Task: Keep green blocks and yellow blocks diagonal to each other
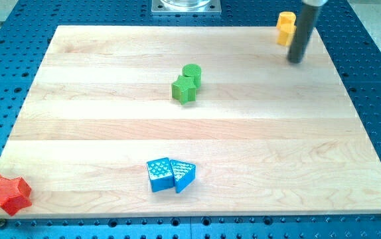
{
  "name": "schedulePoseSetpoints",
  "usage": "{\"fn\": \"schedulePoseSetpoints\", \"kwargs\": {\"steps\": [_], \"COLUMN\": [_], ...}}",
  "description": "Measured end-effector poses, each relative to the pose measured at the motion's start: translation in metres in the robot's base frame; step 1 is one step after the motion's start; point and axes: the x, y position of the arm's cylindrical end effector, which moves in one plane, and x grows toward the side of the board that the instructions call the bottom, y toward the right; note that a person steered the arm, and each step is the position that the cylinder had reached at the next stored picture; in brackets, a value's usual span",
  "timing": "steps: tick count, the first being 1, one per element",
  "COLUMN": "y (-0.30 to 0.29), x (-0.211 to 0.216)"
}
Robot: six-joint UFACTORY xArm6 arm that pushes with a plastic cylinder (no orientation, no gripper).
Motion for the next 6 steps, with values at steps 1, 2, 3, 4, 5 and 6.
{"fn": "schedulePoseSetpoints", "kwargs": {"steps": [1, 2, 3, 4, 5, 6], "y": [0.058, 0.066, 0.046, 0.025, 0.020, -0.023], "x": [-0.051, -0.098, -0.097, -0.097, -0.097, -0.070]}}
